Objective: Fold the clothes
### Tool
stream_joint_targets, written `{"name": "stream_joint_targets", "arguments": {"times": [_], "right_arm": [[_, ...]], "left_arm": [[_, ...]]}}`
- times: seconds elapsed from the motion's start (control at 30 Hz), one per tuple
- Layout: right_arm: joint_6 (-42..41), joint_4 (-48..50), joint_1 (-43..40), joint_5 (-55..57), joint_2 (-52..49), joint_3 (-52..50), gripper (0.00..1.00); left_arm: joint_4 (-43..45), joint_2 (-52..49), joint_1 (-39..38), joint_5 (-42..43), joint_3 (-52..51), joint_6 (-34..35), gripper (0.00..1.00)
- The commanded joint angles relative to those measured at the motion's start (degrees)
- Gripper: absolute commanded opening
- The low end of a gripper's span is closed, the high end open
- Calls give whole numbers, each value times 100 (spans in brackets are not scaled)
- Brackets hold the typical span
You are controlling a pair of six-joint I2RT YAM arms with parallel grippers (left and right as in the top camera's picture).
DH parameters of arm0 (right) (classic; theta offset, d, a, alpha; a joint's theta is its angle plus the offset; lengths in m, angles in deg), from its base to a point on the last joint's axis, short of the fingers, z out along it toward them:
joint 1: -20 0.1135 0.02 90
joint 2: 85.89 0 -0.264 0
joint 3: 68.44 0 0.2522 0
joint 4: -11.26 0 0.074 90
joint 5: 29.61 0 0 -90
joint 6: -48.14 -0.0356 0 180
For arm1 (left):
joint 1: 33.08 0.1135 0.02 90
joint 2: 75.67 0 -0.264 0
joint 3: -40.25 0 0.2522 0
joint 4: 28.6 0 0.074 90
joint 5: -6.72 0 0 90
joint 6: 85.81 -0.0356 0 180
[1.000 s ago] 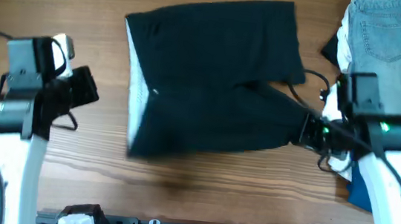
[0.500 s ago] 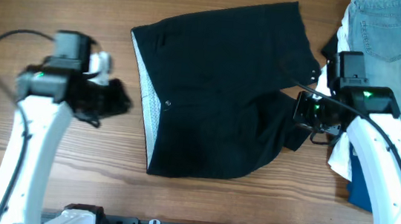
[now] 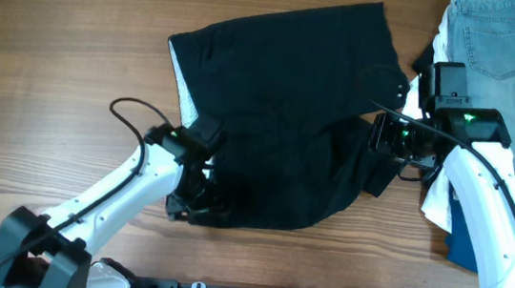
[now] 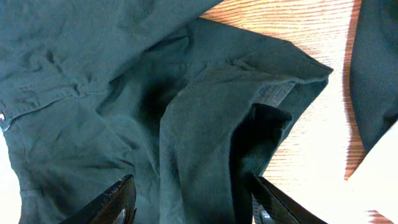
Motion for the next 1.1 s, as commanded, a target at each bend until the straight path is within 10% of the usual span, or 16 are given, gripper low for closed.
{"name": "stream_joint_targets", "arguments": {"times": [0.0,0.4,0.5,0.57,0.83,1.07], "right_arm": [[72,50,-22,39,-37,92,59],[133,177,-22,37,-37,92,59],[131,177,-22,37,-37,92,59],[114,175,-22,35,-37,92,59],[28,-192,-22,-133,-37,92,59],[304,-1038,11,-688,-37,90,60]], "left_arm": [[424,-48,-46,-138,-439,798,70],[1792,-815,-46,-1071,-870,1497,67],[2011,-1224,-46,-1071,-870,1497,47],[2015,-1381,-44,-1073,-868,1495,4],[284,-229,1327,-2201,415,754,4],[577,664,2951,-2009,966,7,4]]}}
